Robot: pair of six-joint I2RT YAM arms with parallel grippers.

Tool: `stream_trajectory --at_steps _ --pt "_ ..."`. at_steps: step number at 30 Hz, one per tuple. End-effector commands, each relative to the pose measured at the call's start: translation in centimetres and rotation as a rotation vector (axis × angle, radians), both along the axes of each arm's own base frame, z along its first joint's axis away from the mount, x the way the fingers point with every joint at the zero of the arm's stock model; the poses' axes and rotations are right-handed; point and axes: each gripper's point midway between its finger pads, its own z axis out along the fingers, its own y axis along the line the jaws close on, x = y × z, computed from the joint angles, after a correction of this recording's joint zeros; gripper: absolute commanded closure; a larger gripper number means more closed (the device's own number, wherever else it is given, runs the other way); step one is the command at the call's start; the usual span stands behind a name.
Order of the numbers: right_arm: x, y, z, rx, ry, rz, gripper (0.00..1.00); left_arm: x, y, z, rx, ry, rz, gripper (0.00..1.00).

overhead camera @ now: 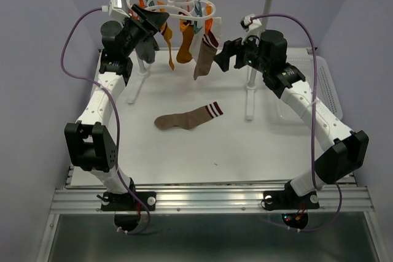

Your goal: Clip the socks to the hanger

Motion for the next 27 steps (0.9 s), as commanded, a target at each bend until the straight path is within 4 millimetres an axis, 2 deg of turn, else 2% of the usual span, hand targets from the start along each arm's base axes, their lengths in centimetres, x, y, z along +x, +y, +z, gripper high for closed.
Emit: stream_trajectory --at_steps 1,4,9,13,16,19,23,27 --pt "-0.1 -0.2 3.5 0.025 -0.11 -0.002 0.0 -2.2 -0.4 6.2 -0.069 -0.163 -0.054 0.16" --pt "-0.1 -0.2 3.4 0.021 -0.113 -0.006 0.0 -2.6 -0.6 6.8 -0.076 -0.18 -0.074 0.16" --pt "-0.2 0.1 3.4 0.028 -0.108 0.015 0.0 -2.5 0.1 7.6 -0.094 -0.195 -0.032 0.17" --pt "-0.1 0.5 3.0 0.027 -0.11 0.038 0.0 -2.0 0.5 7.7 -0.114 -0.188 -0.005 0.22" --pt "-0.2 0.9 3.0 0.009 -0.128 0.068 0.0 -1.5 0.9 7.8 -0.129 -0.189 0.016 0.28" --pt "-0.1 1.0 2.9 -0.002 -0.136 0.078 0.0 -1.3 0.8 7.8 -0.143 -0.188 0.015 0.42" --pt "0.1 0.9 2.8 -0.03 -0.157 0.077 0.0 -1.0 0.5 7.4 -0.141 -0.181 -0.003 0.44" --pt "0.2 0.9 2.7 -0.031 -0.156 0.074 0.0 -0.8 0.6 7.7 -0.147 -0.191 0.002 0.54"
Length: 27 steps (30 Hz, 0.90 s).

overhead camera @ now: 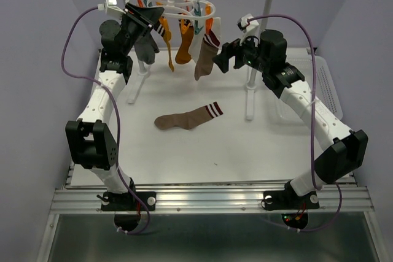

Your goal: Clip the socks to the hanger

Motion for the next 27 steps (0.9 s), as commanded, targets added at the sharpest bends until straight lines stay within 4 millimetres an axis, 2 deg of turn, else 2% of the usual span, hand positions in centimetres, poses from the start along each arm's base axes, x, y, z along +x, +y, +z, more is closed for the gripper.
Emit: stream_trajectory --at_steps 1,6,9,17,21,27 --pt "0.4 0.4 2.3 0.011 -0.09 0.02 0.0 -1.3 0.4 4.9 -0.021 -0.141 0.002 0.56" --pt "0.5 0.5 2.9 -0.013 -0.13 0.033 0.0 -1.3 0.5 5.2 -0.024 -0.149 0.011 0.66" --pt "0.6 0.6 4.3 -0.01 -0.182 0.042 0.0 -1.4 0.4 5.2 -0.022 -0.15 0.006 0.66" --pt "-0.6 3.6 6.8 0.021 -0.386 0.256 0.0 -1.5 -0.2 4.9 -0.025 -0.142 -0.039 0.66" --pt "0.4 4.1 6.6 -0.058 -0.496 0.281 0.0 -1.5 -0.4 4.8 -0.019 -0.141 -0.066 0.66" --pt "2.0 5.3 4.2 -0.239 -0.655 0.373 0.0 -1.3 -0.7 4.1 -0.009 -0.126 -0.115 0.68"
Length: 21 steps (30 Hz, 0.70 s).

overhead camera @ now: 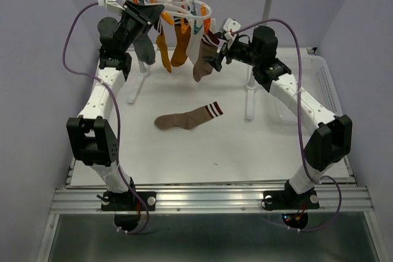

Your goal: Clip the socks to the hanger

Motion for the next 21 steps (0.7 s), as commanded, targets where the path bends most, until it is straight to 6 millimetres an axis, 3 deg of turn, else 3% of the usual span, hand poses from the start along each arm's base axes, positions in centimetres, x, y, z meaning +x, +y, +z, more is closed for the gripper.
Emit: stream_trajectory --at_steps 1,11,21 --pt "0.4 1.2 2.6 -0.073 -0.26 0.091 0.0 -1.3 -0.3 2.8 0.012 -0.095 -0.051 0.68" --pt "-0.2 3.5 2.6 -0.029 -0.261 0.246 0.0 -1.8 -0.2 2.4 0.015 -0.101 -0.054 0.69" --pt "3.2 3.5 4.0 0.057 -0.267 0.125 0.0 -1.9 -0.5 2.0 0.021 -0.106 -0.076 0.71"
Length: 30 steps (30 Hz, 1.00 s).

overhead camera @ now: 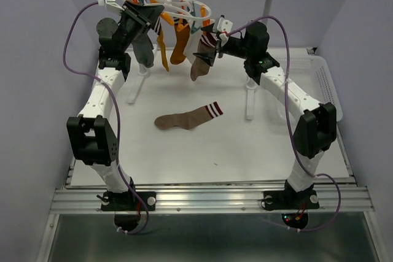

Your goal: Clip the socks to the hanger

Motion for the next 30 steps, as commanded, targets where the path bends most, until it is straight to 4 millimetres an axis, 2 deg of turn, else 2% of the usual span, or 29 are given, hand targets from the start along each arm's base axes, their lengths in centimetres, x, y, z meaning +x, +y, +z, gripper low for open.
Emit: stream_trajectory --at_steps 1,5,12,14,16,21,25,27,29,30 --pt "1.2 0.1 3.4 0.061 -0.097 -0.039 0.01 -1.8 -0.3 2.3 0.018 -0.093 -0.038 0.71" --pt "1.5 0.2 3.6 0.061 -0.104 -0.037 0.02 -1.8 -0.4 2.1 0.021 -0.091 -0.045 0.71" --pt "2.6 -0.2 4.0 0.059 -0.143 -0.095 0.11 -1.7 -0.4 1.8 0.025 -0.086 -0.052 0.72" --pt "3.0 -0.4 3.8 0.049 -0.164 -0.113 0.17 -1.7 -0.4 1.7 0.025 -0.084 -0.056 0.73" --pt "3.3 -0.5 3.8 0.043 -0.177 -0.126 0.28 -1.7 -0.4 1.8 0.028 -0.089 -0.056 0.73" --pt "4.4 -1.0 3.9 0.038 -0.201 -0.186 0.35 -1.6 -0.5 1.8 0.028 -0.09 -0.059 0.75" --pt "4.5 -1.0 3.9 0.044 -0.206 -0.188 0.37 -1.5 -0.5 1.8 0.029 -0.09 -0.061 0.76" --pt "4.2 -0.9 4.0 0.06 -0.217 -0.176 0.41 -1.4 -0.5 1.8 0.026 -0.09 -0.063 0.76" --pt "4.1 -1.0 4.4 0.073 -0.229 -0.176 0.52 -1.3 -0.5 1.8 0.026 -0.09 -0.063 0.77" --pt "4.0 -0.9 4.6 0.078 -0.239 -0.173 0.54 -1.3 -0.6 1.9 0.026 -0.092 -0.066 0.77"
